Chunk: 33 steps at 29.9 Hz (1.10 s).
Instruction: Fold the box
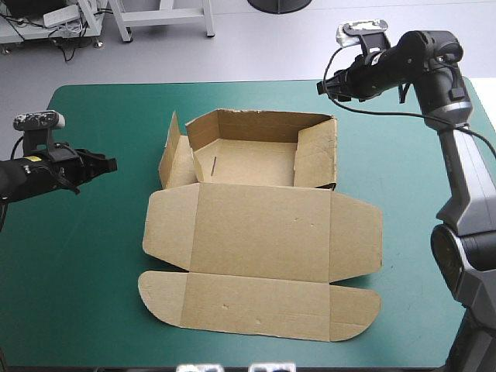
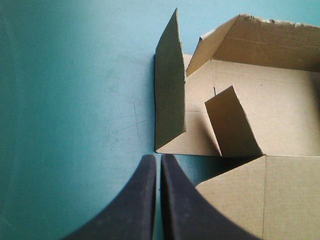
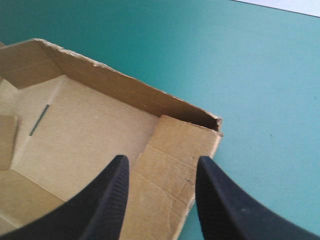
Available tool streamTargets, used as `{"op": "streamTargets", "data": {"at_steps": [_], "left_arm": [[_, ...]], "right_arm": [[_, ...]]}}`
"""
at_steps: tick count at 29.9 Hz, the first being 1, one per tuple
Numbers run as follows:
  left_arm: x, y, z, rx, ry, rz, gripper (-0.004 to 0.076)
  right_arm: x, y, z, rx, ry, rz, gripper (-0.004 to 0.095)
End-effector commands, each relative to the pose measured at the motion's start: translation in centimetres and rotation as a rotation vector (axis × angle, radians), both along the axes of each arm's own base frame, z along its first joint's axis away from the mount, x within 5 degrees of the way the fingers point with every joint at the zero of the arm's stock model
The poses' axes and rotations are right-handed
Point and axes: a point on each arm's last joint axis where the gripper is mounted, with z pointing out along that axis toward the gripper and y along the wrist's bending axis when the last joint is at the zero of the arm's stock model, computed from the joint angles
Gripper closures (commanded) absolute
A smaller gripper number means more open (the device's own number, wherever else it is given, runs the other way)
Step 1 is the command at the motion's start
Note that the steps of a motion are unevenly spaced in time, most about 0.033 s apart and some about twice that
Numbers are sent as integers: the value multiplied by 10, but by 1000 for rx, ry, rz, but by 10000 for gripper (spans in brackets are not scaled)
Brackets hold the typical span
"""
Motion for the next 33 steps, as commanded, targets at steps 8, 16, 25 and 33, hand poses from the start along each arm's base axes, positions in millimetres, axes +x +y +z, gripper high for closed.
{"op": "streamTargets", "data": {"at_steps": [8, 16, 25, 33], "left_arm": [[-5, -2, 18, -8, -81, 9, 710], [-6, -3, 17, -12, -70, 1, 710], [-6, -3, 16, -6, -66, -11, 710], [-6, -3, 17, -4, -77, -4, 710]], "right_arm": [[-38, -4, -43, -6, 211, 37, 557], [-20, 1, -95, -4, 291, 30, 557], [0, 8, -123, 45, 323, 34, 558], [18, 13, -141, 98, 302, 3, 727]]}}
